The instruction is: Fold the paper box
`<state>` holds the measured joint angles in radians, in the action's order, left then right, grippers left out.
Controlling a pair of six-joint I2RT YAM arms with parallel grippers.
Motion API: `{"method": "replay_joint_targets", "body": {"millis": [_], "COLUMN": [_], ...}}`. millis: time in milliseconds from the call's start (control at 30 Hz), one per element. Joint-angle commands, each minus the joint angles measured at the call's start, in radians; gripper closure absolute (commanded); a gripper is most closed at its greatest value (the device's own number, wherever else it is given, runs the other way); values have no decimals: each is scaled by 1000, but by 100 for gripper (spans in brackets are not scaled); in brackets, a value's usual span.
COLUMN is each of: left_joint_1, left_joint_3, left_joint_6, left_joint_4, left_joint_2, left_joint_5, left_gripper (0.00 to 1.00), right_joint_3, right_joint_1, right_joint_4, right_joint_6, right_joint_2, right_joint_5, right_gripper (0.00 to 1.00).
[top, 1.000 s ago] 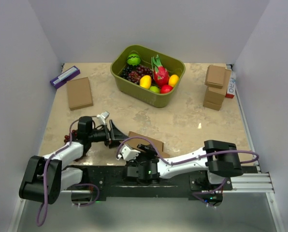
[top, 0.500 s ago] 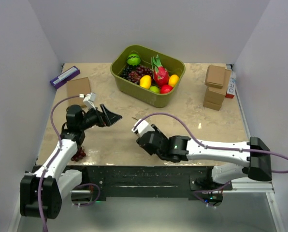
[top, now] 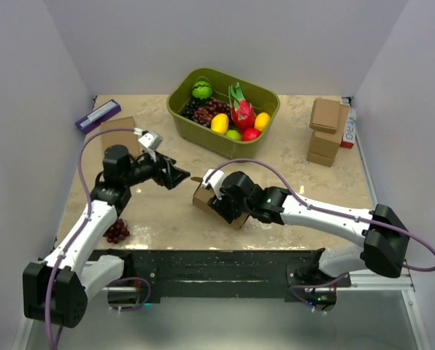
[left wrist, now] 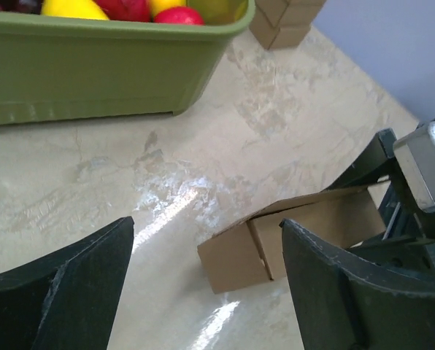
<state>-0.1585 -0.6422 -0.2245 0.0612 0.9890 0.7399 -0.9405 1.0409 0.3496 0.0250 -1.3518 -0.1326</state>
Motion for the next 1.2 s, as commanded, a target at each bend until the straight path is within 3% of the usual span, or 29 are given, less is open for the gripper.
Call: {"method": "replay_joint_targets", "body": {"millis": [0, 300, 500, 600, 633, 700, 733, 933, 1033, 1167], "left_joint_1": [-136, -144, -153, -161, -164, -174, -180, -233, -257, -276], "left_joint_3": [-118, -79, -85, -85, -85, -85, -85, -86, -88, -108], "left_joint_6": [263, 292, 301, 303, 303, 303, 304, 310, 310, 300], "left_joint_4": [-151, -126, -139, -143, -144, -147, -150, -166, -178, -216], "left_joint_2": [97, 128, 181, 192, 195, 204, 207, 224, 241, 258], "left_joint_5": [-102, -99, -108, -103, -100, -105, -108, -139, -168, -264], "left_gripper": [15, 11, 14, 23, 33, 42, 52, 82, 92, 99], "right_joint_3": [-20, -12, -1, -3, -4, -7, -11, -32, -32, -26], "right_joint_1": [-35, -78, -79, -79, -79, -79, -79, -79, -81, -79], "right_joint_4": [-77, -130, -149, -150, -150, -146, -143, -124, -130, -136], "right_joint_6": [95, 131, 138, 139, 141, 144, 144, 153, 150, 147], "right_joint_2": [-18, -58, -69, -79, -87, -101, -107, -155, -152, -142], "right_joint_5": [129, 209, 228, 215, 206, 179, 168, 136, 91, 30], "right_gripper": [49, 51, 51, 51, 51, 51, 50, 48, 46, 44]}}
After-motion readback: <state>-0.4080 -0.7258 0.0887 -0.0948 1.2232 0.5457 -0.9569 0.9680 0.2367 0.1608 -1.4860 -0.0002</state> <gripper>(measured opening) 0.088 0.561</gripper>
